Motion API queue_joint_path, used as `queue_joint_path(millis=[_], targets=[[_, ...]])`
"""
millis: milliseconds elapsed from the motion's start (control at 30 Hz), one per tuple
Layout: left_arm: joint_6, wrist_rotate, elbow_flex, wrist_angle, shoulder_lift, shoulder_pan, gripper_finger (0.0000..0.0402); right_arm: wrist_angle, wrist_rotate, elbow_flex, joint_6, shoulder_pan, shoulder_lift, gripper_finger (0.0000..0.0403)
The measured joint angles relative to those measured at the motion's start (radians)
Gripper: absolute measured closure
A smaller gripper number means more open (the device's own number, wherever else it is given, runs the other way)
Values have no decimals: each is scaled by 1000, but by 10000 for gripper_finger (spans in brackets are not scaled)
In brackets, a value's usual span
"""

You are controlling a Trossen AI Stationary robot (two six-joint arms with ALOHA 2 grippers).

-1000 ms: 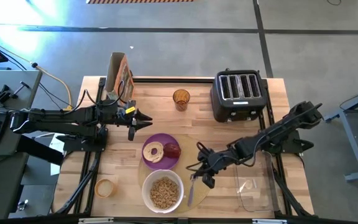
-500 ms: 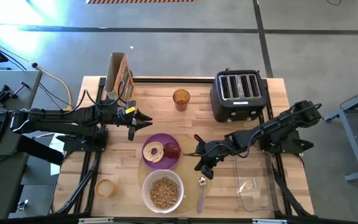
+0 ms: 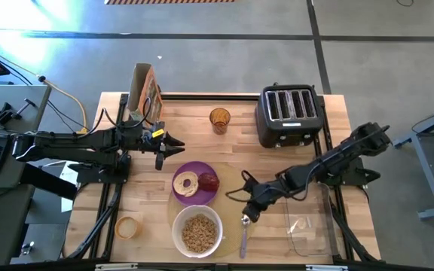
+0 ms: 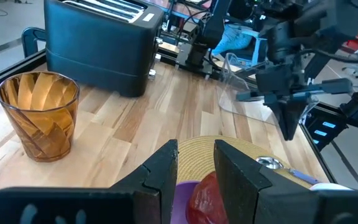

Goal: Arrange a breakfast setting
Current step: Put the violet spoon on the yellow mat to the right of the white bowl

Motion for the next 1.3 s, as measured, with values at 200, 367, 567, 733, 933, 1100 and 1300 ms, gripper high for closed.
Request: queue_joint_path(millis=[200,367,567,733,933,1100,1300], targets=[[0,0,0,0,0,0,307,-16,109,0,253,91,0,403],[0,0,0,0,0,0,307,-16,247,0,369,157,0,403],[0,0,0,0,0,0,307,-15,315,0,411,205,0,402],[-6,0,0,-1,0,0,307,-15,322,0,413,230,7,402],[-26,6,0,-1,0,0,307,7,323,0,393,230,33,402],[-27,19,0,-1,0,0,307,34,277,0,409,212,70,402],[-27,19,0,-1,0,-1,307,163,207,0,481,202,155,402]])
